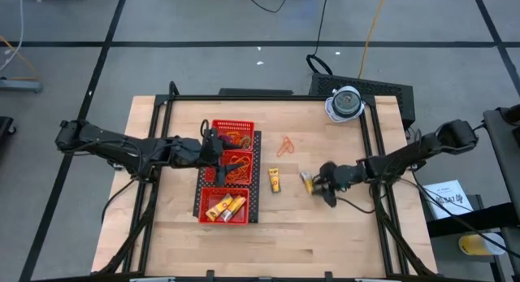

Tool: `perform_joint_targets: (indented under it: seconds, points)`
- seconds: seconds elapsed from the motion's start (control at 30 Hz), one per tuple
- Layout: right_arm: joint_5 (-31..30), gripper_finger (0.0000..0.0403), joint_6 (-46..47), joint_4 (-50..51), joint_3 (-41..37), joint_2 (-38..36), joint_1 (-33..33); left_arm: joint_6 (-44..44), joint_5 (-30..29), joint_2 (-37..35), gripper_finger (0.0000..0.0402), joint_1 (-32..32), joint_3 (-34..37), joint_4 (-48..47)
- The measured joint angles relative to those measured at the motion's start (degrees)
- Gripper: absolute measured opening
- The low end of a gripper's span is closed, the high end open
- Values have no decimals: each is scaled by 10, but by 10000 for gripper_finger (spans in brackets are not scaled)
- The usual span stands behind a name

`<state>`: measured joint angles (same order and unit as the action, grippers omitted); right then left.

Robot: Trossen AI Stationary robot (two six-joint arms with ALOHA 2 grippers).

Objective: Pick & Place Office Desk Supplies
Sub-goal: Put the yellow pack of crayon into the bottom red basket on the shelf

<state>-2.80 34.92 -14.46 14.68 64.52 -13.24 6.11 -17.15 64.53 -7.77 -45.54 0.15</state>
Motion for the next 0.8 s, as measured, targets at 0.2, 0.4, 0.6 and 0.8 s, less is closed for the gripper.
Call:
perform_joint_targets:
  seconds: [0.2,0.4,0.6,0.8]
  points:
    - [-190,157,-139,-3,-1,-33,31,0,0,0,274,0,0,-1]
    - [-235,161,-141,-21,-1,-33,45,1,0,0,273,0,0,-5]
    - [-146,238,-131,-18,-1,-25,43,-1,0,0,274,0,0,-5]
    - [-152,308,-110,-18,-1,30,40,-9,0,0,273,0,0,-5]
